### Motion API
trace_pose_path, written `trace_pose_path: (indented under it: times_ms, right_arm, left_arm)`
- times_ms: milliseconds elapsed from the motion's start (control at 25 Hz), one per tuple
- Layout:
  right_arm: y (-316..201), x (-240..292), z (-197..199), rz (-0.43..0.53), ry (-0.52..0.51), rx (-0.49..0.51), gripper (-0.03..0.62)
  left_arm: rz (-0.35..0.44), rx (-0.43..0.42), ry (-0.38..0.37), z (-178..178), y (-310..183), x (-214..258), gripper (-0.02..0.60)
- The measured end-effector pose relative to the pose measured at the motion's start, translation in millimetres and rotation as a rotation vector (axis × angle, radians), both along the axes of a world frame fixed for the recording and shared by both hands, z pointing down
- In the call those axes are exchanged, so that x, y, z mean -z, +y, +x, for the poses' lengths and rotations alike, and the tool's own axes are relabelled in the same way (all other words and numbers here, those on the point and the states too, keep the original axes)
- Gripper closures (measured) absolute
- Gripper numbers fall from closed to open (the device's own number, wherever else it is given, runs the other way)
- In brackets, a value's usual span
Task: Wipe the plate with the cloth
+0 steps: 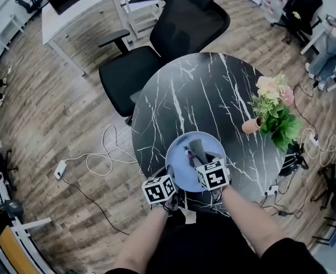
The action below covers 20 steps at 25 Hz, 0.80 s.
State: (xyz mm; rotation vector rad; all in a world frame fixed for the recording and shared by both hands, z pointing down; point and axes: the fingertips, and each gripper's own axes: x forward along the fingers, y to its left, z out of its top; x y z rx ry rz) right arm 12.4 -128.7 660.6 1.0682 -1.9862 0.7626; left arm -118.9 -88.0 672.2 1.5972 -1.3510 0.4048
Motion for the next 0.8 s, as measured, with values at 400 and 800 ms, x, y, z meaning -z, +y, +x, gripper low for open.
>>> trace_pose_path:
  times_ms: [400, 800]
  right_arm:
    - [56, -9, -73, -0.095, -0.068, 0.179, 0.480]
    - [69, -13, -48, -0.042, 0.170, 0.396, 0.482]
  left_arm:
    - [0.003, 0.008, 0.003, 0, -1, 1, 0.546]
    - [0.004, -0.002, -0.003, 0, -2, 1, 0.546]
